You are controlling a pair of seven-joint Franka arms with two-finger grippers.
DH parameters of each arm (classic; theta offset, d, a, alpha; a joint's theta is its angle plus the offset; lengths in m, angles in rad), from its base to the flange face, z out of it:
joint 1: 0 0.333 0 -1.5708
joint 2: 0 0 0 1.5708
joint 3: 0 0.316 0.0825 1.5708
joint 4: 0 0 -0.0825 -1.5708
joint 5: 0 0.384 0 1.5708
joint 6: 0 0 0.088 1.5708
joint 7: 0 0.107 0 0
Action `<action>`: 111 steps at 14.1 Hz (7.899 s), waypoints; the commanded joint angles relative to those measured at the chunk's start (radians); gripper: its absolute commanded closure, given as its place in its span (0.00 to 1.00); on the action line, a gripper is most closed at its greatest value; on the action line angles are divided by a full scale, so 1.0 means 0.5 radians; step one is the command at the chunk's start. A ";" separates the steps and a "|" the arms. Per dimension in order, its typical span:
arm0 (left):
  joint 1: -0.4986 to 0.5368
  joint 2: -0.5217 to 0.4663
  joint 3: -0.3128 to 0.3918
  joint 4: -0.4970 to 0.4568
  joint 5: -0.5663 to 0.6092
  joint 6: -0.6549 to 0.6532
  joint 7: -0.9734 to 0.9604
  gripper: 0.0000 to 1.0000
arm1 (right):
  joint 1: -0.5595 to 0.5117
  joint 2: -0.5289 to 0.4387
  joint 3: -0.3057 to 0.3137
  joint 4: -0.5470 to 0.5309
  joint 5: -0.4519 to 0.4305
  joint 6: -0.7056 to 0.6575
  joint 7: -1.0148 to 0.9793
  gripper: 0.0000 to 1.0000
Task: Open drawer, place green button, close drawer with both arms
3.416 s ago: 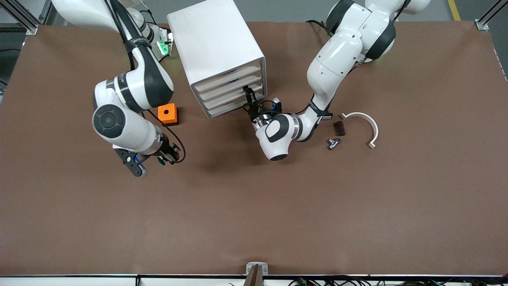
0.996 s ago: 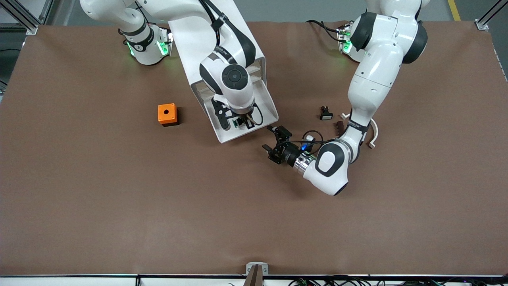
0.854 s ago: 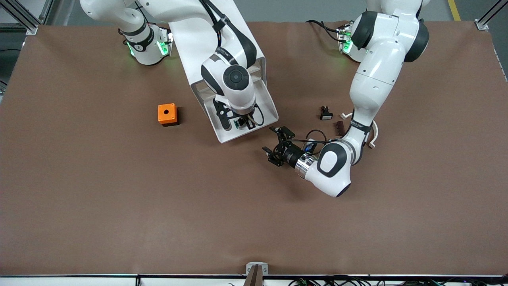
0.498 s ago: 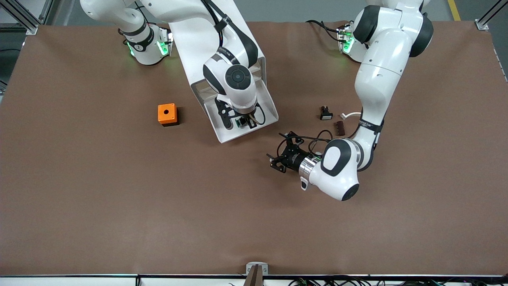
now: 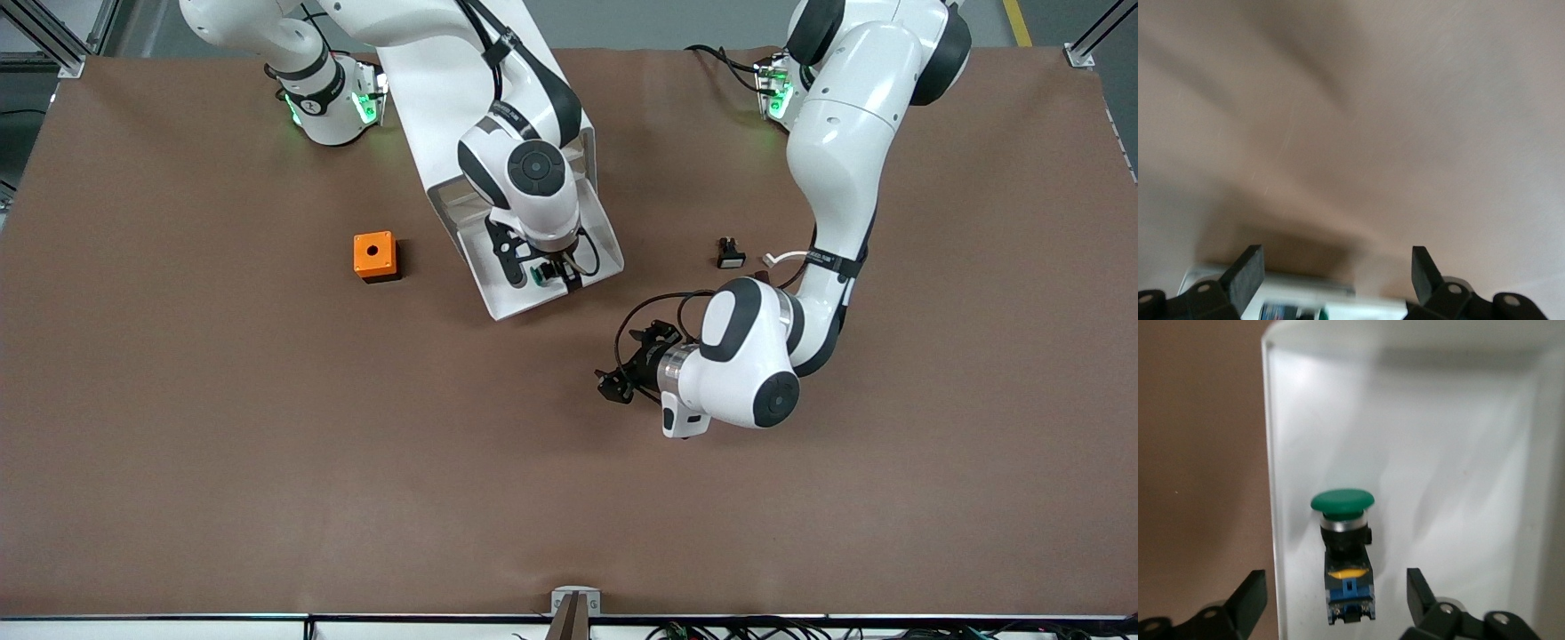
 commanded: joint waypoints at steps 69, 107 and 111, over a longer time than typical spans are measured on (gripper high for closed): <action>-0.175 -0.537 -0.277 -0.696 0.564 0.566 -0.109 0.01 | -1.642 -1.219 0.002 0.183 -0.264 -1.348 -3.846 0.00; 0.930 -1.656 -0.026 -1.119 1.043 -0.410 1.937 0.01 | -1.645 -1.228 -0.004 0.183 -0.289 -1.299 -3.865 0.00; 0.860 -1.779 0.075 -1.324 1.043 -0.284 1.980 0.01 | -1.645 -1.228 -0.004 0.183 -0.289 -1.299 -3.865 0.00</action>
